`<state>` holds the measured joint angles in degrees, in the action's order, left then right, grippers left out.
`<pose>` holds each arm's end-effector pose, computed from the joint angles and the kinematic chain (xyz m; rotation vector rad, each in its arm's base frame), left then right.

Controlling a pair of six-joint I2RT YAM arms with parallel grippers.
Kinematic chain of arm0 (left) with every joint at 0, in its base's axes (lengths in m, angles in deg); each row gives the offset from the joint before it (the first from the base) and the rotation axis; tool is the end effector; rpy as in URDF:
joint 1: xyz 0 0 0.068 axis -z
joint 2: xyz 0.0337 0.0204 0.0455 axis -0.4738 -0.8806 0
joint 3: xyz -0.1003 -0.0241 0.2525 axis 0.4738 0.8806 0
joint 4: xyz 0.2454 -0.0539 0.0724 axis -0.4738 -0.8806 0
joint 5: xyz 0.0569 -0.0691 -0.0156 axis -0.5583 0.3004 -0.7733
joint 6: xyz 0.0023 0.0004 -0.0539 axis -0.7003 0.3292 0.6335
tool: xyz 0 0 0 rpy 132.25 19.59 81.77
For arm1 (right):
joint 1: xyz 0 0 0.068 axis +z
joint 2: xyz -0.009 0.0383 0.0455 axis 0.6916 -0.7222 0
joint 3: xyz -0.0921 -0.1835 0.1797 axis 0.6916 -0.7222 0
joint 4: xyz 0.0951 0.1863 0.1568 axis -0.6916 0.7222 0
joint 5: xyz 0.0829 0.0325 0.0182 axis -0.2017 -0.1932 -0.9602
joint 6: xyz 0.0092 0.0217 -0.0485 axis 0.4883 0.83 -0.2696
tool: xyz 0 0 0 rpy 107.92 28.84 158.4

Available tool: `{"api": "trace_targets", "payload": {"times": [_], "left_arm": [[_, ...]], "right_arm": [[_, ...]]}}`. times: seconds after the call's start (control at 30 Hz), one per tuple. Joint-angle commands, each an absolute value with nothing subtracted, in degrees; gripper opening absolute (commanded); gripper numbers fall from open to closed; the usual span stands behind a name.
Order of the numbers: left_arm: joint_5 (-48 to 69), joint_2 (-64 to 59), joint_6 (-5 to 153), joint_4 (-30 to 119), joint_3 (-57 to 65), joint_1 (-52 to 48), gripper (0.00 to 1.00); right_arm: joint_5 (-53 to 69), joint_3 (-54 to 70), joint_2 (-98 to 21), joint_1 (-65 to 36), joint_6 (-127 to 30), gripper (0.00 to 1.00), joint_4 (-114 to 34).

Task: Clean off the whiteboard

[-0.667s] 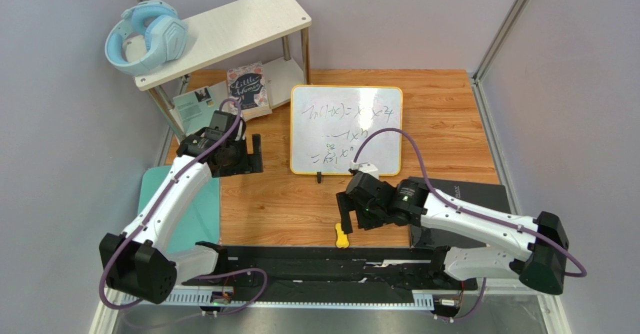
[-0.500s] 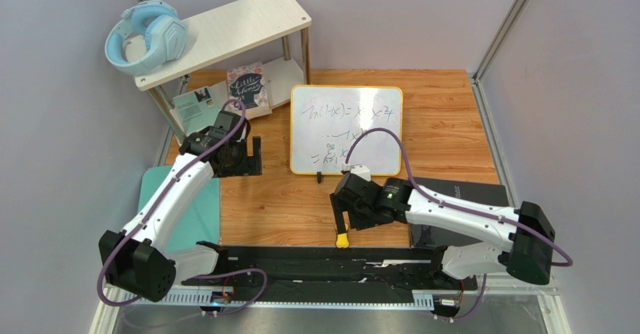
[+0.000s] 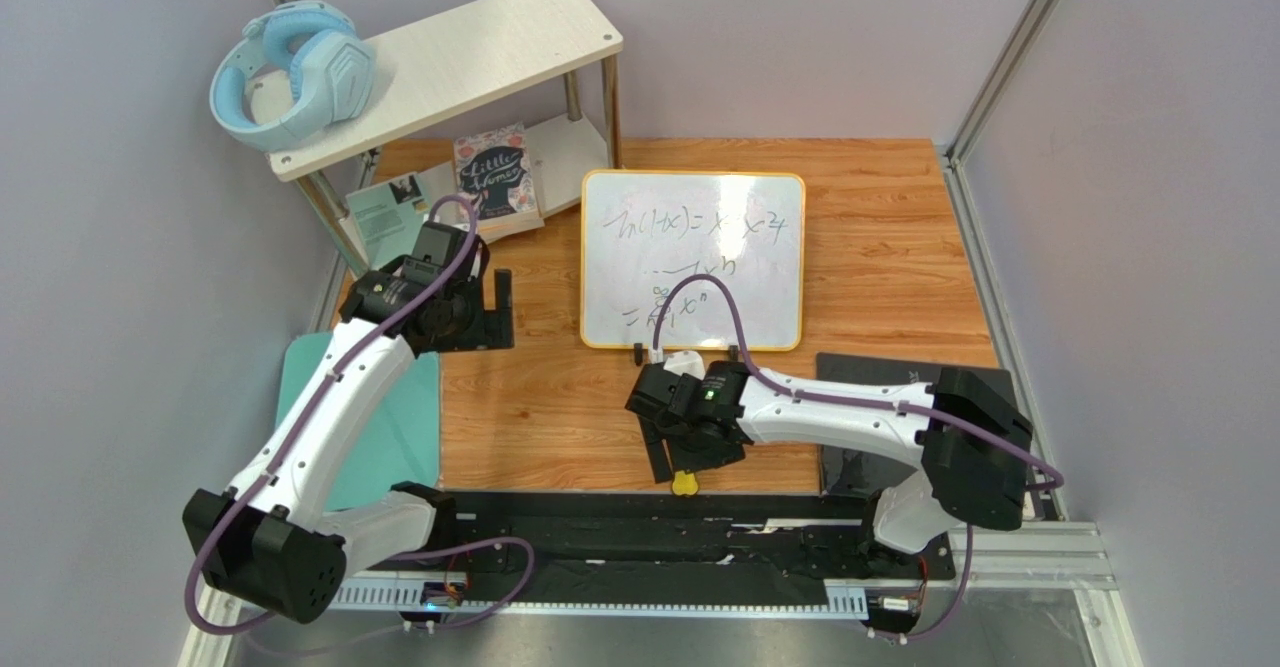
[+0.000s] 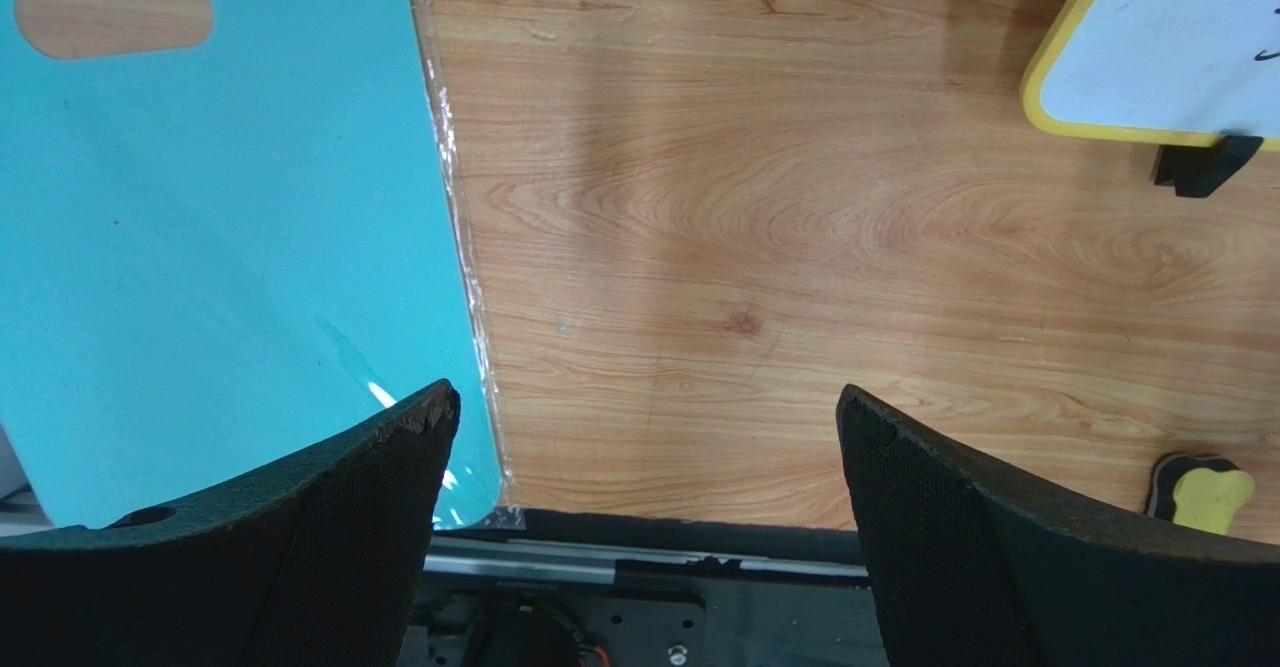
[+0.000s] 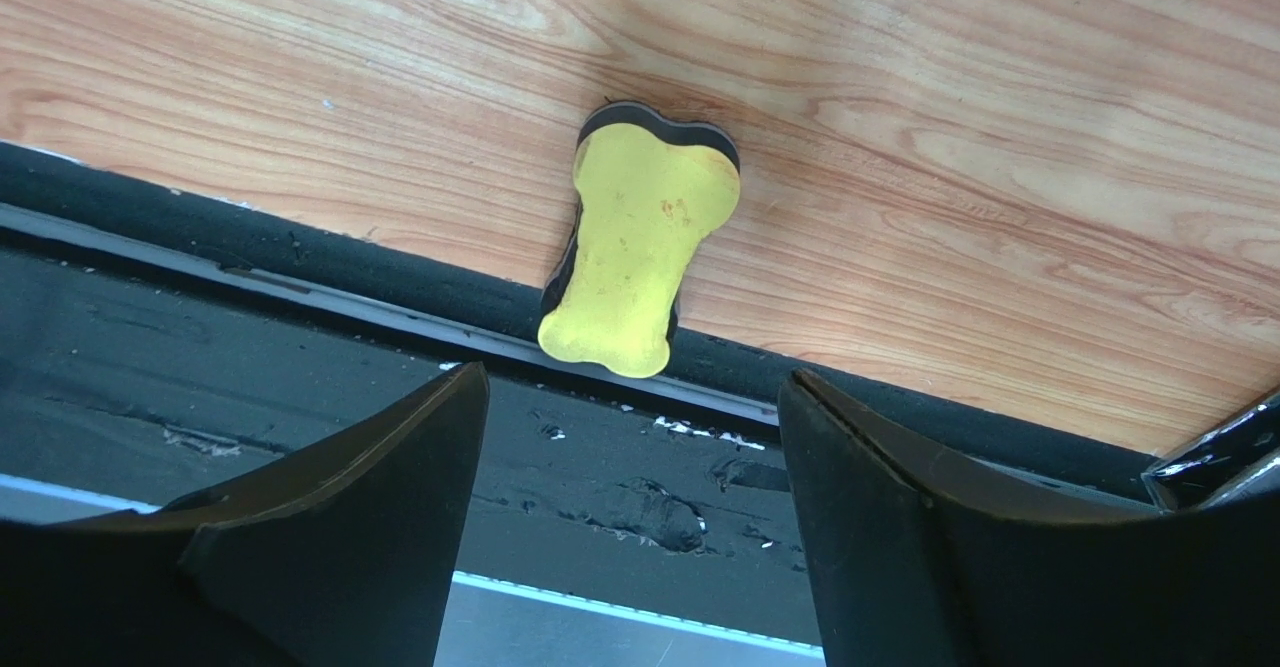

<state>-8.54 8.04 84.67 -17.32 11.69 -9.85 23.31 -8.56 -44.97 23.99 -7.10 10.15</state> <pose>0.1997 -0.0594 0.3150 -0.1537 2.5880 -0.0063 0.1080 0.2505 0.2042 -0.4715 2.8881 0.1098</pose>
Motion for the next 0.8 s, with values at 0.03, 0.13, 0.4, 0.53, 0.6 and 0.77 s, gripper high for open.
{"api": "trace_targets", "payload": {"times": [0.03, 0.13, 0.4, 0.53, 0.6, 0.77], "left_arm": [[-11.9, 6.6, 83.2, -20.5, 10.0, -9.8, 0.99], [-12.4, 5.6, 83.4, -20.8, 10.5, -9.8, 0.99], [-12.4, 5.1, 83.6, -20.6, 11.1, -9.8, 0.99], [-10.8, 5.8, 82.9, -19.6, 11.5, -9.8, 0.99], [-10.9, 6.3, 82.8, -19.3, 11.5, -9.8, 0.99], [-10.6, 7.8, 82.0, -18.9, 11.7, -9.8, 0.99]], "right_arm": [[22.6, -6.0, -46.9, 24.3, -5.7, 0.73, 8.3], [22.1, -5.7, -48.6, 24.3, -5.8, 0.69, 7.7], [21.9, -5.3, -50.9, 24.0, -5.5, 0.61, 7.6], [21.7, -5.8, -51.5, 23.0, -5.4, 0.56, 7.1], [20.9, -6.6, -51.3, 22.0, -5.3, 0.57, 6.4], [17.5, -9.0, -51.7, 19.3, -5.1, 0.57, 3.9]]}}
